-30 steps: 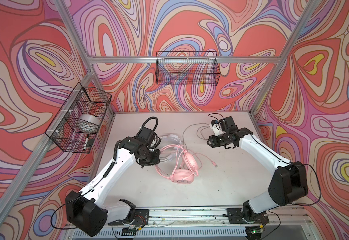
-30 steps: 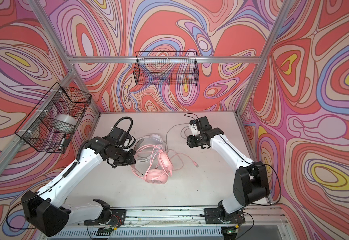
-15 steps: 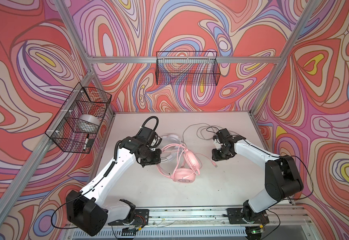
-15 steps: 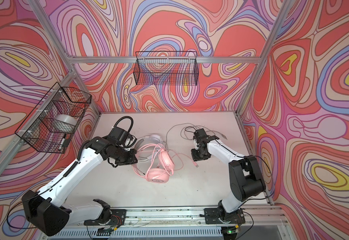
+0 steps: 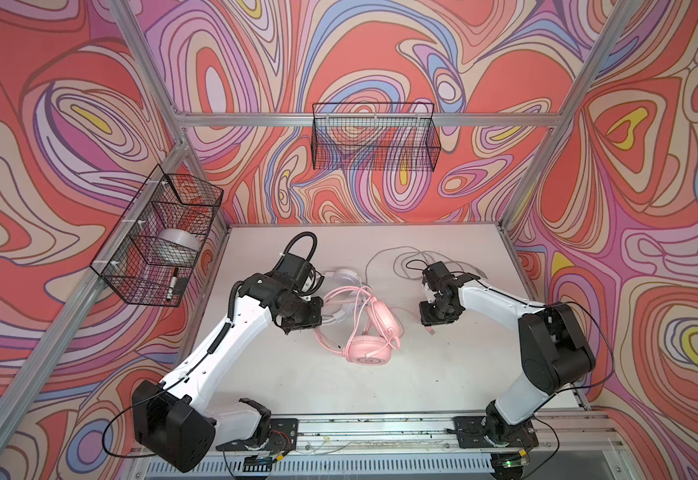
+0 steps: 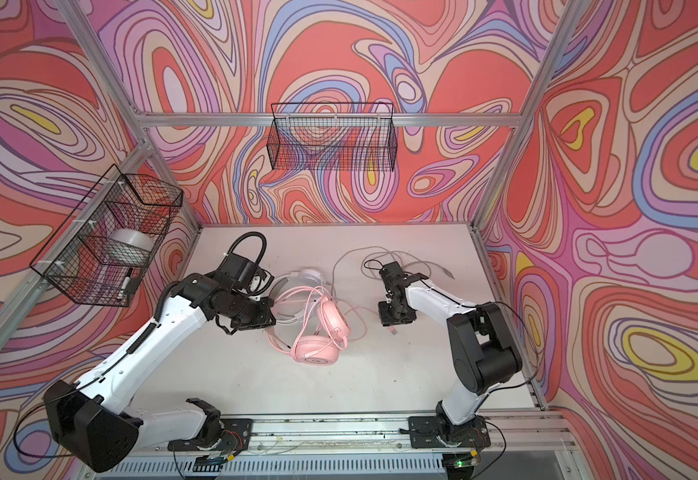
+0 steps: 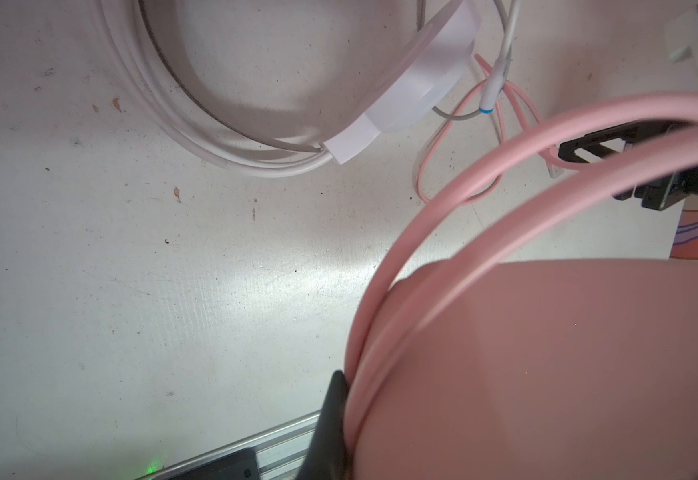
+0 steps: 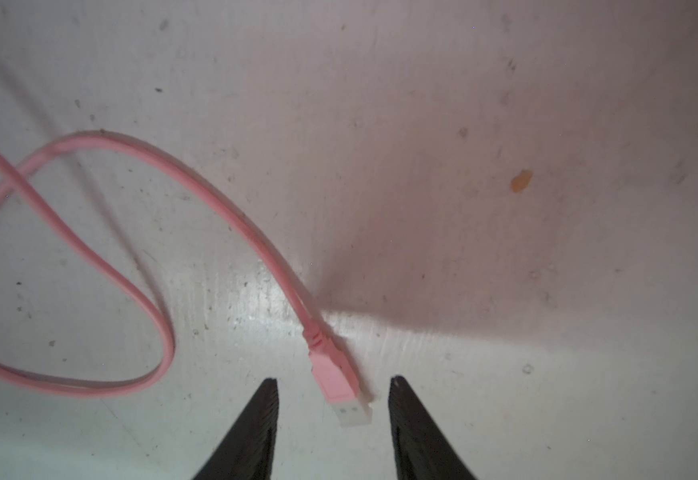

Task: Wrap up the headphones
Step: 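Grasp the pink cable's plug end with the right gripper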

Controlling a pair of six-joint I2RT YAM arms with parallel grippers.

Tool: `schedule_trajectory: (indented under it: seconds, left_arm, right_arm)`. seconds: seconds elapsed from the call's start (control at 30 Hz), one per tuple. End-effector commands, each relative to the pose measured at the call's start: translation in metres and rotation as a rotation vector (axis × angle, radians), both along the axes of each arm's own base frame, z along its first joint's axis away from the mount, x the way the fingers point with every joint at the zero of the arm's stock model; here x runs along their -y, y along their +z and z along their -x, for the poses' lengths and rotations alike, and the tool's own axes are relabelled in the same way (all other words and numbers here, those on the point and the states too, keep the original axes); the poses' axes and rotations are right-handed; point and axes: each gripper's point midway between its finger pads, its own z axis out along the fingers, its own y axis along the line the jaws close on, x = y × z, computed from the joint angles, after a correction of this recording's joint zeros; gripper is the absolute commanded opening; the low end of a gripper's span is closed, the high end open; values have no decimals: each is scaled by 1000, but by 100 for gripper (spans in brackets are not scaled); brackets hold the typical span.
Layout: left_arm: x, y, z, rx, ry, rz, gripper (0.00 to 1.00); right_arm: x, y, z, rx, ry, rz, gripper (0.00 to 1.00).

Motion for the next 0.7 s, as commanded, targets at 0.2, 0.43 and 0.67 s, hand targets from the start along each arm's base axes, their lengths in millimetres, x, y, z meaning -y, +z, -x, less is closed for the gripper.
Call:
schedule_trajectory:
  seconds: [0.2, 0.43, 0.67]
  left_arm:
    - [5, 7, 1, 6, 13, 50, 0]
    - [6, 6, 1, 3, 15, 57, 0]
    - [6, 6, 0, 3, 16, 54, 0]
  right_arm:
    - [6, -14, -3, 16, -68, 53, 43]
    - [0, -23, 3, -6, -65, 32, 43]
    - [-1, -38, 11, -63, -59, 33, 33]
